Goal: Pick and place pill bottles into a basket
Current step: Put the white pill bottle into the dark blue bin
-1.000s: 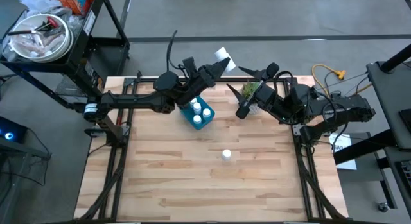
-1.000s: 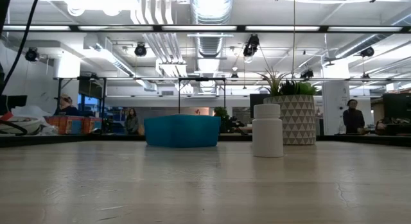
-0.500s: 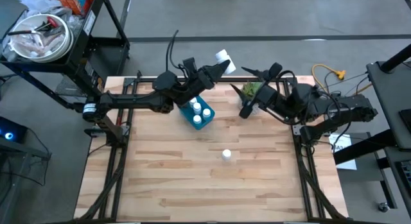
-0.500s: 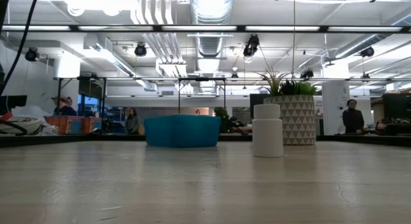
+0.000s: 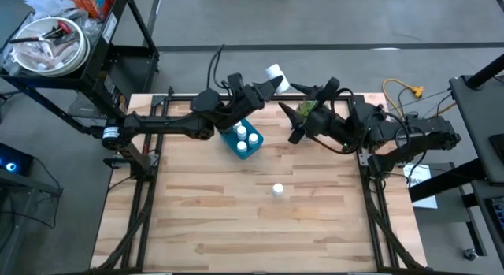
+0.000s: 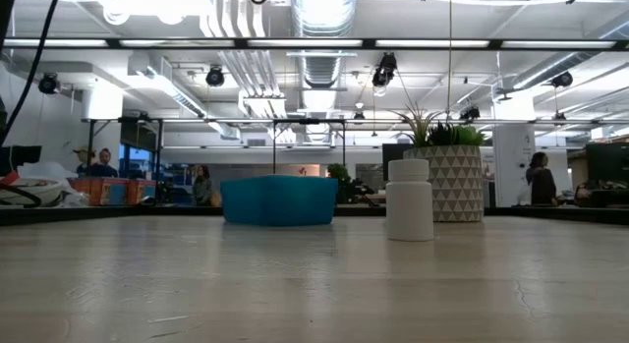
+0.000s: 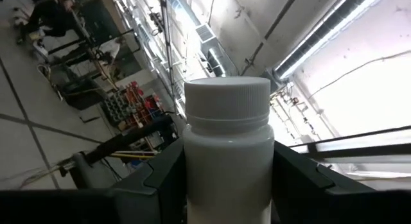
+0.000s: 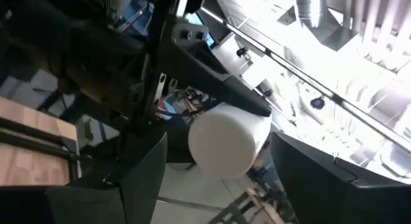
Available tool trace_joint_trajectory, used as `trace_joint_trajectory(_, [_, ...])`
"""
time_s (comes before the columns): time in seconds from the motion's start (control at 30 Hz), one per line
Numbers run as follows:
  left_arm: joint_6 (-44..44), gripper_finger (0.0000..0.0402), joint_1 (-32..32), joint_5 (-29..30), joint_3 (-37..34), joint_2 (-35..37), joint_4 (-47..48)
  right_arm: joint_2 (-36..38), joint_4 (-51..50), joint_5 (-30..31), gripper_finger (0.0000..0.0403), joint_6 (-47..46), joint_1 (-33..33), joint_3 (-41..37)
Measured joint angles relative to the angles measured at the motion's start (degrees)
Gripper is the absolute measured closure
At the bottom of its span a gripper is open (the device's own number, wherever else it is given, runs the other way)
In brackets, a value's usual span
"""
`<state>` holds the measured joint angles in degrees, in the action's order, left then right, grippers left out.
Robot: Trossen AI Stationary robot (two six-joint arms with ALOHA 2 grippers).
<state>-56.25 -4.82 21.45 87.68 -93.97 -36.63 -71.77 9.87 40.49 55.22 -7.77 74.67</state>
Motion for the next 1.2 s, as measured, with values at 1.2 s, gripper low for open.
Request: trace_joint_trajectory(1.2, [-6.31,0.0236,0.03,0.1,0.15,-1.52,1.49,-0.57,-1.02,-1.85,0.0158,6.08,3.5,-0.16])
